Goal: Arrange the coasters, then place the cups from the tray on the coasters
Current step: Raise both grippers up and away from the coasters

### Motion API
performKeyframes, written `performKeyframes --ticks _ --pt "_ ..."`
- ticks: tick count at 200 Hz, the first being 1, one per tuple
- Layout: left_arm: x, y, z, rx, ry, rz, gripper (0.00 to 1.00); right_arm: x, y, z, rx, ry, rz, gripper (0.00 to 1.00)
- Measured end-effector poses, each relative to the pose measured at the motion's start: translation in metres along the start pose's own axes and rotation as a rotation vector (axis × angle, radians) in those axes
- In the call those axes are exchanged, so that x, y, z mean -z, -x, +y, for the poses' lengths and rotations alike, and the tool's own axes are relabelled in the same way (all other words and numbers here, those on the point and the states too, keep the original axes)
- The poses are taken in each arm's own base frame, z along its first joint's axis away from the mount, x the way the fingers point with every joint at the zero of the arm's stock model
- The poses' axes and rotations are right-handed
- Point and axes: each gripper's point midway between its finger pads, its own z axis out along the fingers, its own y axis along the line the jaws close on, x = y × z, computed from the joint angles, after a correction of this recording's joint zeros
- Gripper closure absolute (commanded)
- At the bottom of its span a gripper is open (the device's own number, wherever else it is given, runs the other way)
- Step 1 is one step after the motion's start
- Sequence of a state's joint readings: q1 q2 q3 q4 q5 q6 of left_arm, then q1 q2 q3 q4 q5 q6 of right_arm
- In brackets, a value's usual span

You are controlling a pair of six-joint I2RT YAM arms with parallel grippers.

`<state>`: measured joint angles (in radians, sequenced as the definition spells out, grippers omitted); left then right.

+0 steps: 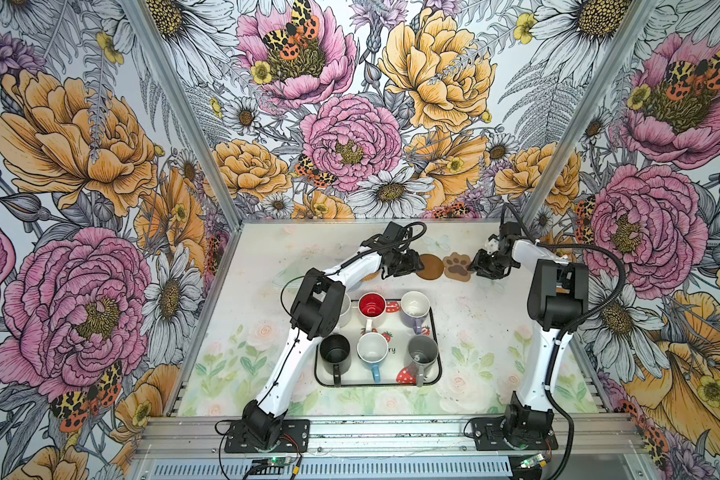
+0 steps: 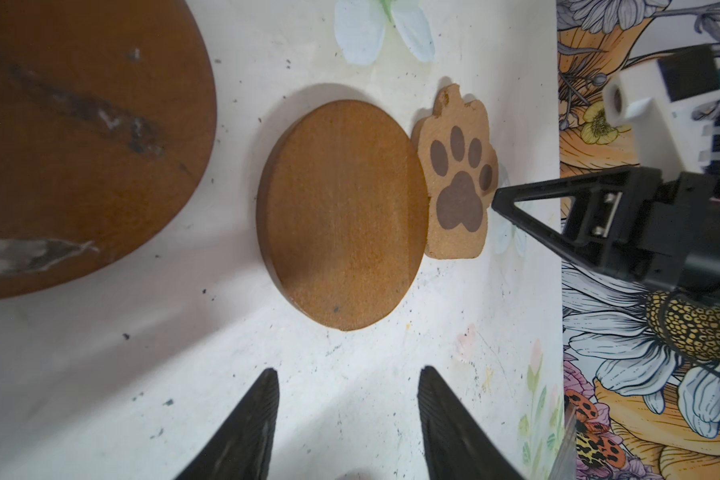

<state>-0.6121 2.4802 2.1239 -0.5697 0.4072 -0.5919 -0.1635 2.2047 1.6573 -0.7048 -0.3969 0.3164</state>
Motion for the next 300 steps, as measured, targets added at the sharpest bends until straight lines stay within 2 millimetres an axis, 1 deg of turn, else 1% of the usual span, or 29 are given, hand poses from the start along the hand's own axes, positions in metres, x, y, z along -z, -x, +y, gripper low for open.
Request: performKeyframes --ticks 34,88,115,150,171,186,207,215,223,240,245,253,263,280,300 --pt "0.002 0.001 0.004 0.006 0.004 -0.001 0.44 -0.003 0.008 0.002 -0.004 0.012 -0.010 0.60" --pt "0.018 0.012 -0.006 -0.002 -0.010 -0.034 0.44 -0.006 0.019 0.002 -0.007 0.032 -0.024 0.61" --pt "0.021 0.015 -0.008 -0.005 -0.015 -0.044 0.44 -0.005 0.024 0.000 -0.014 0.032 -0.033 0.61" --pt "0.020 0.014 -0.003 0.000 -0.006 -0.043 0.44 -0.005 0.027 -0.003 -0.023 0.034 -0.038 0.60" --pt "0.026 0.019 0.004 0.003 0.006 -0.056 0.44 -0.003 0.028 -0.005 -0.032 0.036 -0.041 0.60" --pt "0.036 0.027 0.012 0.006 0.020 -0.077 0.44 -0.002 0.028 -0.005 -0.033 0.028 -0.044 0.60" --pt "0.064 0.045 0.023 0.014 0.038 -0.126 0.44 0.005 0.025 -0.011 -0.041 -0.007 -0.049 0.59" --pt "0.078 0.055 0.028 0.012 0.045 -0.153 0.44 0.008 0.023 -0.013 -0.043 -0.015 -0.052 0.59" --pt "0.095 0.065 0.033 0.008 0.058 -0.185 0.44 0.014 0.022 -0.013 -0.042 -0.026 -0.059 0.59" --pt "0.120 0.078 0.043 -0.015 0.105 -0.231 0.44 0.029 0.021 -0.011 -0.036 -0.046 -0.083 0.59" --pt "0.130 0.083 0.049 -0.027 0.138 -0.248 0.44 0.034 0.020 -0.010 -0.033 -0.049 -0.090 0.59" --pt "0.139 0.086 0.058 -0.042 0.183 -0.262 0.43 0.043 0.020 -0.007 -0.029 -0.054 -0.105 0.59" --pt "0.145 0.086 0.069 -0.061 0.243 -0.262 0.43 0.055 0.020 -0.003 -0.019 -0.058 -0.126 0.59" --pt "0.146 0.079 0.083 -0.095 0.321 -0.235 0.43 0.072 0.020 0.010 0.006 -0.056 -0.160 0.59" --pt "0.145 0.068 0.099 -0.123 0.393 -0.187 0.43 0.080 0.013 0.031 0.047 -0.042 -0.171 0.59"
